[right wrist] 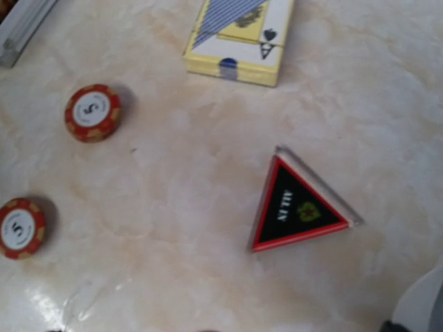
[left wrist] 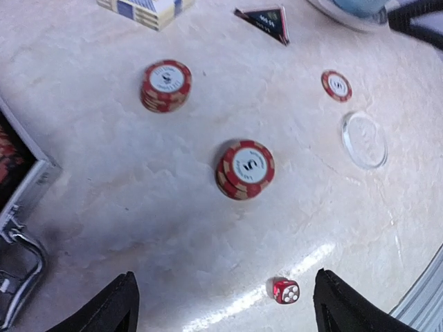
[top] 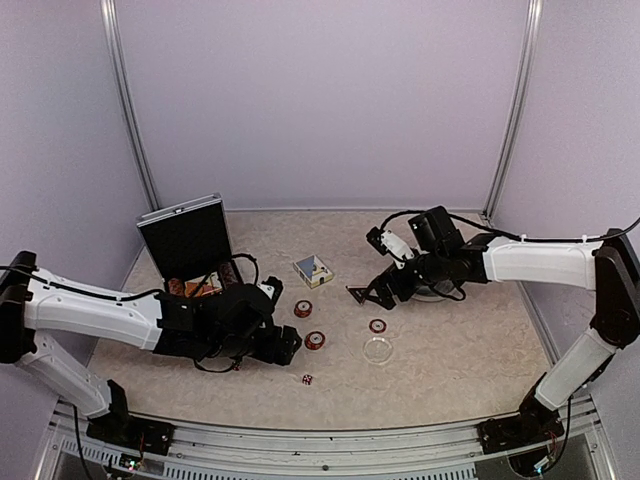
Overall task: Pack up texas hold em set
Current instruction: Pick up the dice from the center of the board.
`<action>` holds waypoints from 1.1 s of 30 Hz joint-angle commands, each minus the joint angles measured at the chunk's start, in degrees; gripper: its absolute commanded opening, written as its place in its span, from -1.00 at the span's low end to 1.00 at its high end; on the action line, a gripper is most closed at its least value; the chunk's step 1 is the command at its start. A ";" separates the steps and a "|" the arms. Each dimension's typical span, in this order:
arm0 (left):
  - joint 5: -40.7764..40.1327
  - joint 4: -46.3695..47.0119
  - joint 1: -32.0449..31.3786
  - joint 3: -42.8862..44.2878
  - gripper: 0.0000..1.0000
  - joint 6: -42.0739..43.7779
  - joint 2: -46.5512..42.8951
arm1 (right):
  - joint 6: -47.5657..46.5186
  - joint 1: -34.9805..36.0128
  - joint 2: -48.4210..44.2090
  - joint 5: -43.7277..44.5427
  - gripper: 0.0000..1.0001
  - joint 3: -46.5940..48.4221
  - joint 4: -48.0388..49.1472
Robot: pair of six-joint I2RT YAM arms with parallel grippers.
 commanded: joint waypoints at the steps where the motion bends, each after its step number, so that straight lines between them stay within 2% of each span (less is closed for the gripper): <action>1: 4.23 -1.06 -2.93 3.33 0.68 -4.98 6.69 | 0.03 -0.80 -1.56 -1.18 0.98 -1.13 2.60; 9: 10.90 -1.20 -5.71 8.81 0.41 -4.68 15.71 | 0.02 -0.93 -2.16 -2.64 0.98 -2.88 4.75; 12: 11.64 -1.86 -5.82 9.99 0.23 -4.53 17.59 | -0.02 -0.89 -2.46 -3.10 0.98 -3.35 5.15; 20: 9.65 -7.08 -6.29 12.76 -0.02 -5.19 20.52 | -0.32 -0.89 -2.35 -4.40 0.98 -3.63 5.43; 33: 7.61 -9.75 -7.05 14.44 -0.32 -6.37 21.93 | -0.50 -0.89 -1.87 -5.82 0.98 -3.63 5.66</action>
